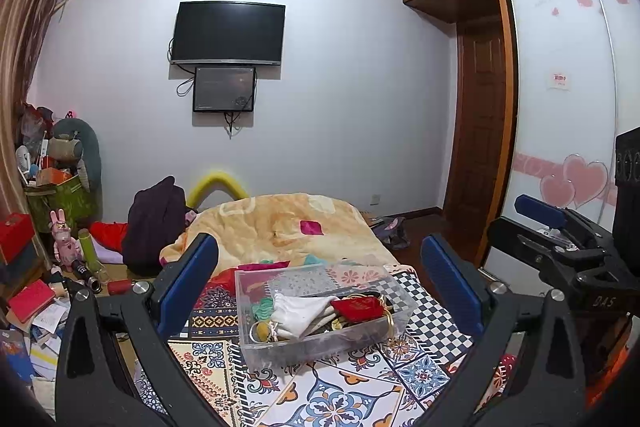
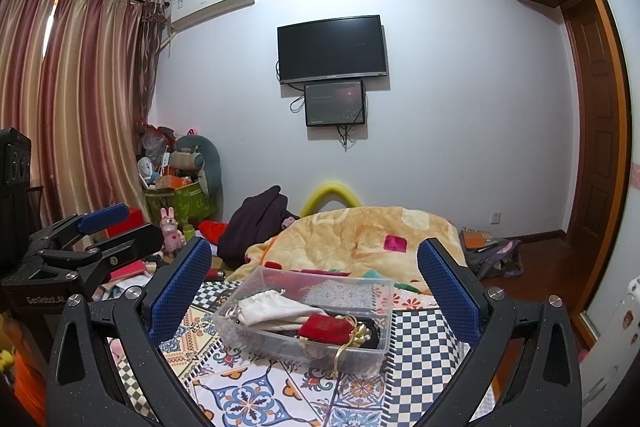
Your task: Organize soft objects
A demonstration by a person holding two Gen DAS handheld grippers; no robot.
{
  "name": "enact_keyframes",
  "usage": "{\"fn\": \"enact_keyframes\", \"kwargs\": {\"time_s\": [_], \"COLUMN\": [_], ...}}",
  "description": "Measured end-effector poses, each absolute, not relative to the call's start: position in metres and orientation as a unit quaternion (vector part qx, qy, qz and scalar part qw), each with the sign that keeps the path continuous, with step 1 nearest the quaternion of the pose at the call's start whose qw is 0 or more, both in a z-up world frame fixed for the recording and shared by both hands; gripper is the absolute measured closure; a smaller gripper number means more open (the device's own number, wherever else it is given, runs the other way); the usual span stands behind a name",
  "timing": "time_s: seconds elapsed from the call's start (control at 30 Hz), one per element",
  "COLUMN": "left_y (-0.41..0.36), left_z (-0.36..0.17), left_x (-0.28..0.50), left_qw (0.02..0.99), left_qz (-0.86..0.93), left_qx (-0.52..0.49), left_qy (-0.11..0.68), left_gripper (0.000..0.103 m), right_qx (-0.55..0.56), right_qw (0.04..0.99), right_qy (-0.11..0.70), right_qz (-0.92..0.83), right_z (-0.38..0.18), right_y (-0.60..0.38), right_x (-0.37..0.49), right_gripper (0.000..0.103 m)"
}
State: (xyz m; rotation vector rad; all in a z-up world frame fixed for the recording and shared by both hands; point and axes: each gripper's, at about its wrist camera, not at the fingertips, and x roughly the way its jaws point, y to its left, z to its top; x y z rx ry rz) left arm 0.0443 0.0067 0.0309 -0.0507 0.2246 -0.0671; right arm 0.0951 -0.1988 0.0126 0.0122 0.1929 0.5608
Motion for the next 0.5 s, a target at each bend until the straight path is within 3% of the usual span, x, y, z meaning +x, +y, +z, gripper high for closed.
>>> {"fn": "enact_keyframes", "kwargs": {"time_s": [0.5], "left_y": [0.0131], "left_z": [0.0299], "left_x": [0.0464], "left_qw": [0.991], "left_qz": [-0.044], "left_qx": [-0.039], "left_qy": [0.118], "left_gripper": [0.0], "right_qx": [0.004], "right_qw": [0.958], "right_qy": [0.093], "right_qz": [0.272], "right_z": [0.0121], "right_y": [-0.1987], "right_x": [0.0951], "right_gripper": [0.0]}}
